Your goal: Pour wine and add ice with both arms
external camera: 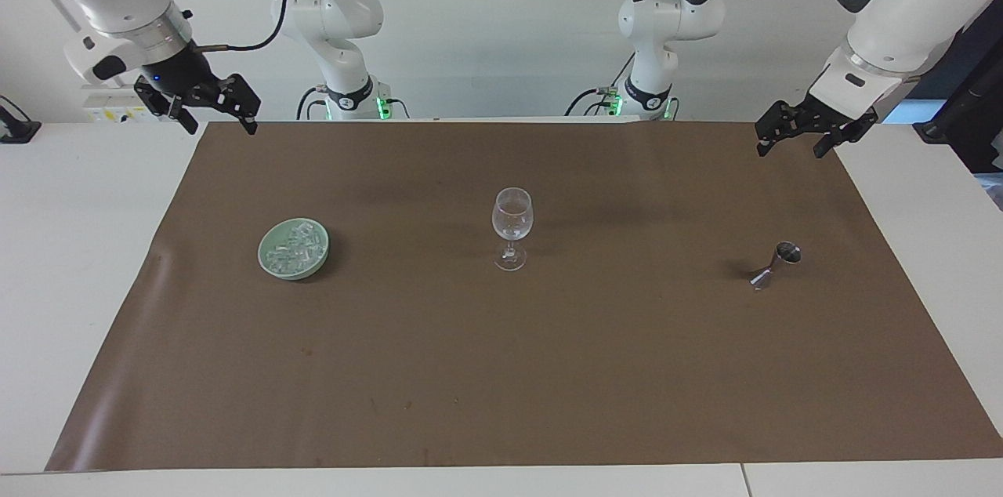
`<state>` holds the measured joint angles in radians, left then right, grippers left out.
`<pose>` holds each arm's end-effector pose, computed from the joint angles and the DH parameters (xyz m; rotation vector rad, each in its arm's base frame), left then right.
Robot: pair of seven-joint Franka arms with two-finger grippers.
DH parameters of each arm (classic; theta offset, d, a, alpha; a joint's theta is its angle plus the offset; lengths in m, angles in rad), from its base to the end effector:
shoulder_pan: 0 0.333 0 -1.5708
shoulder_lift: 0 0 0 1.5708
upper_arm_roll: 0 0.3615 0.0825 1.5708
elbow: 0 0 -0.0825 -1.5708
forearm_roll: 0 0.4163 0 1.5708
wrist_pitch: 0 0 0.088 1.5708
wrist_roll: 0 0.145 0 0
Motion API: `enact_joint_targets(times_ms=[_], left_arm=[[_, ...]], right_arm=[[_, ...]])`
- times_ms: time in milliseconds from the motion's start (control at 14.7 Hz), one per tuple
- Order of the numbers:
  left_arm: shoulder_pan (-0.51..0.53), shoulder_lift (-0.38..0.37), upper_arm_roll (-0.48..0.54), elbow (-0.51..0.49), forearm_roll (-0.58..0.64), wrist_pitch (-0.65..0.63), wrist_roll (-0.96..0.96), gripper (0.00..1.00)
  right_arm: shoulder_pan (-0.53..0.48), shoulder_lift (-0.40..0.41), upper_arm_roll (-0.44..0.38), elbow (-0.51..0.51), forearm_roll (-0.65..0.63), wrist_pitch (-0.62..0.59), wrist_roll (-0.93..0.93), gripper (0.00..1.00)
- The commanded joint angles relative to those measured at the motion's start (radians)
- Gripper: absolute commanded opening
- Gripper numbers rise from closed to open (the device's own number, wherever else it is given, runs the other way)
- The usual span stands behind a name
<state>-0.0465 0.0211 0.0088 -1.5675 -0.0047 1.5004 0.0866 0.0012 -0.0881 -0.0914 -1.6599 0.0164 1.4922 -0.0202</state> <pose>0.5823 -0.0227 0.6156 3.1258 -0.1947 -0.1380 0.5409 -0.0486 0.6307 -3.1086 0.1068 0.1222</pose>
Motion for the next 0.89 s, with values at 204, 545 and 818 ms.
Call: enact_joint_targets(times_ms=[204, 545, 818], left_arm=[[-0.015, -0.033, -0.003, -0.040, 0.018, -0.017, 0.005, 1.00], [0.004, -0.014, 0.003, -0.023, 0.020, 0.020, 0.001, 1.00], [0.008, 0.112, 0.007, 0.085, 0.018, 0.040, -0.001, 1.00]], right_arm=[[-0.015, -0.015, 0.007, -0.012, 0.008, -0.006, -0.023, 1.00], [-0.015, -0.013, 0.007, -0.012, 0.008, -0.006, -0.023, 1.00], [-0.016, -0.013, 0.007, -0.012, 0.008, -0.006, -0.023, 1.00]])
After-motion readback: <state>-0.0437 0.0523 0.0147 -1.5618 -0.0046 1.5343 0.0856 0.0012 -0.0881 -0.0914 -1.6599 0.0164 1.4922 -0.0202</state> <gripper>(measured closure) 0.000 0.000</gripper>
